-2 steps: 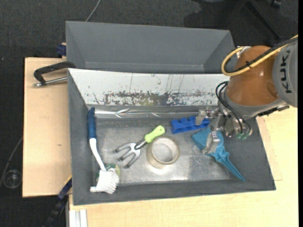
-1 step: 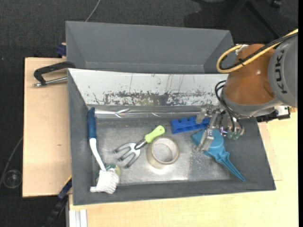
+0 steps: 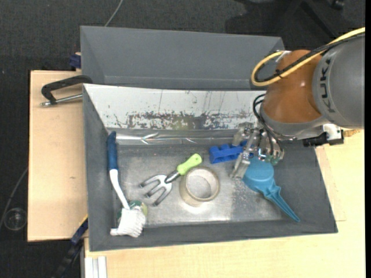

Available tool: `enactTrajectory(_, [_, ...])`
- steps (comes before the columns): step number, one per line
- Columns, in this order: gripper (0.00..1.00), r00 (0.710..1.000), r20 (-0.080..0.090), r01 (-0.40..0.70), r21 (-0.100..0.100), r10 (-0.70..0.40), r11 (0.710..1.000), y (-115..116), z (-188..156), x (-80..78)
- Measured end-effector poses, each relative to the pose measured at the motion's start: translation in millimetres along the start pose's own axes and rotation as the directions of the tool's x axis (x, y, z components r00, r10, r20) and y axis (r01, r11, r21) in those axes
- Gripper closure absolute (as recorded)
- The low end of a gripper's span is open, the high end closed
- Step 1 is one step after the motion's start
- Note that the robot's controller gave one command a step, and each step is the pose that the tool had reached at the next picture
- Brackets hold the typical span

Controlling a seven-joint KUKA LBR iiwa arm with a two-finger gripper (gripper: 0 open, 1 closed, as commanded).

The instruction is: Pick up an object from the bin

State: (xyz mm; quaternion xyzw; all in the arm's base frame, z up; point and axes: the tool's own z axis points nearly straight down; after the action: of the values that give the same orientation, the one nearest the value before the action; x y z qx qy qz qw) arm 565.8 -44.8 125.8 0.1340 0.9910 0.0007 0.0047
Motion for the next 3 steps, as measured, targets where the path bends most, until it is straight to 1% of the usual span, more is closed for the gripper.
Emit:
enactTrajectory(1, [0.0,1.0,-0.001,-0.009,-0.001,0.009,1.0,5.8,12.7,-19.0])
enactTrajectory(2, [0.0,0.998,-0.001,-0.068,-0.002,0.068,0.998,10.6,57.5,-16.2])
enactTrajectory(3, [1.0,0.994,0.003,-0.112,-0.004,0.112,0.994,10.3,54.9,-20.6])
